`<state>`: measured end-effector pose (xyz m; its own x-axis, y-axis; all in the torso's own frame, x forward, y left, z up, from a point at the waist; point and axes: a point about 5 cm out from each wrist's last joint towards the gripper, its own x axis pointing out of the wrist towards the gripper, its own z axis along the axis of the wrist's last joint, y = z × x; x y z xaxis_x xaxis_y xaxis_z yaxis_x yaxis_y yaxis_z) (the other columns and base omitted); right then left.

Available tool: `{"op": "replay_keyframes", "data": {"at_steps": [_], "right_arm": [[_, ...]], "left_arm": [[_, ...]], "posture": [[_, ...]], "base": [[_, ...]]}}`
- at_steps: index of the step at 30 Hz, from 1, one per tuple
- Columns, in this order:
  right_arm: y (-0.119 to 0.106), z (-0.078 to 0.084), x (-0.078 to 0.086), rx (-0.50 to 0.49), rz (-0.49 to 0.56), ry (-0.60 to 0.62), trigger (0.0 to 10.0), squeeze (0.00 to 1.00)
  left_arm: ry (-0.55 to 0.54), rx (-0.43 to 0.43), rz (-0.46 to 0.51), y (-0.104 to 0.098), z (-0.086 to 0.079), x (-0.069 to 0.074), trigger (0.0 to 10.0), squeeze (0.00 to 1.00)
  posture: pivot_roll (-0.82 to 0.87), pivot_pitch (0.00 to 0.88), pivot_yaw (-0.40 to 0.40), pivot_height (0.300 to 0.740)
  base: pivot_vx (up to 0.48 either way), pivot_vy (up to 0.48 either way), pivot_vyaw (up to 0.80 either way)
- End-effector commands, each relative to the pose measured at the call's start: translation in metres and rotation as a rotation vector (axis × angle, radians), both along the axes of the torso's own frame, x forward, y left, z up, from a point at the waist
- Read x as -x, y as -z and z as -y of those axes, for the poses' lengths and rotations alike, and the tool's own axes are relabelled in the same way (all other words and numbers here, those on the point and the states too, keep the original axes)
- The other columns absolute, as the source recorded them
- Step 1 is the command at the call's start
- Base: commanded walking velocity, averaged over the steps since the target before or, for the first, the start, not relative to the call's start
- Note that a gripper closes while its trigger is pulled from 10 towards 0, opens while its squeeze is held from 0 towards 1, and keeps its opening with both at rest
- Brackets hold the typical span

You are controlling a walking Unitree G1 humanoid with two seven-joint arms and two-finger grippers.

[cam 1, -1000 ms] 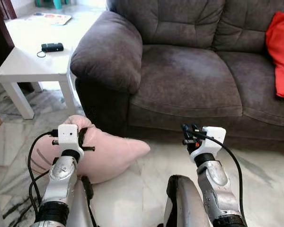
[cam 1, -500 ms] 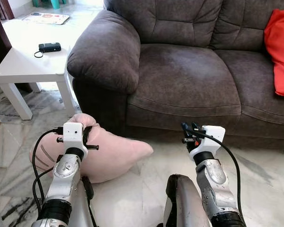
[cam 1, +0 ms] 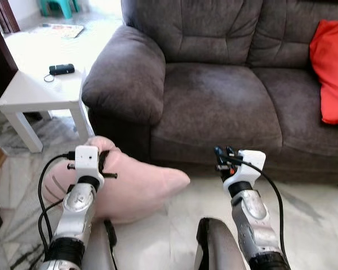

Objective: Move the pillow to the sofa from floor

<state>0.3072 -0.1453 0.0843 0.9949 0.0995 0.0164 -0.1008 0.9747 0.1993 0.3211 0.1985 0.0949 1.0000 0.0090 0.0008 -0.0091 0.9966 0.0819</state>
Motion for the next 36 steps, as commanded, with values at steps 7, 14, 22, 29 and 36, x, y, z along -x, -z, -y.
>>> {"op": "replay_keyframes", "data": {"at_steps": [7,14,22,29,36], "right_arm": [[-0.0021,0.0002,-0.0023,-0.003,0.011,0.006,10.0,0.00],[-0.0021,0.0002,-0.0023,-0.003,0.011,0.006,10.0,0.00],[-0.0021,0.0002,-0.0023,-0.003,0.011,0.006,10.0,0.00],[-0.0021,0.0002,-0.0023,-0.003,0.011,0.006,10.0,0.00],[-0.0021,0.0002,-0.0023,-0.003,0.011,0.006,10.0,0.00]], "left_arm": [[0.030,-0.032,0.138,-0.0299,0.0042,-0.0072,10.0,0.00],[0.030,-0.032,0.138,-0.0299,0.0042,-0.0072,10.0,0.00],[0.030,-0.032,0.138,-0.0299,0.0042,-0.0072,10.0,0.00],[0.030,-0.032,0.138,-0.0299,0.0042,-0.0072,10.0,0.00],[0.030,-0.032,0.138,-0.0299,0.0042,-0.0072,10.0,0.00]], "posture": [[0.10,0.000,-0.076,0.589],[0.10,0.000,-0.076,0.589],[0.10,0.000,-0.076,0.589],[0.10,0.000,-0.076,0.589],[0.10,0.000,-0.076,0.589]], "base": [[0.000,0.000,0.00],[0.000,0.000,0.00],[0.000,0.000,0.00],[0.000,0.000,0.00],[0.000,0.000,0.00]]}}
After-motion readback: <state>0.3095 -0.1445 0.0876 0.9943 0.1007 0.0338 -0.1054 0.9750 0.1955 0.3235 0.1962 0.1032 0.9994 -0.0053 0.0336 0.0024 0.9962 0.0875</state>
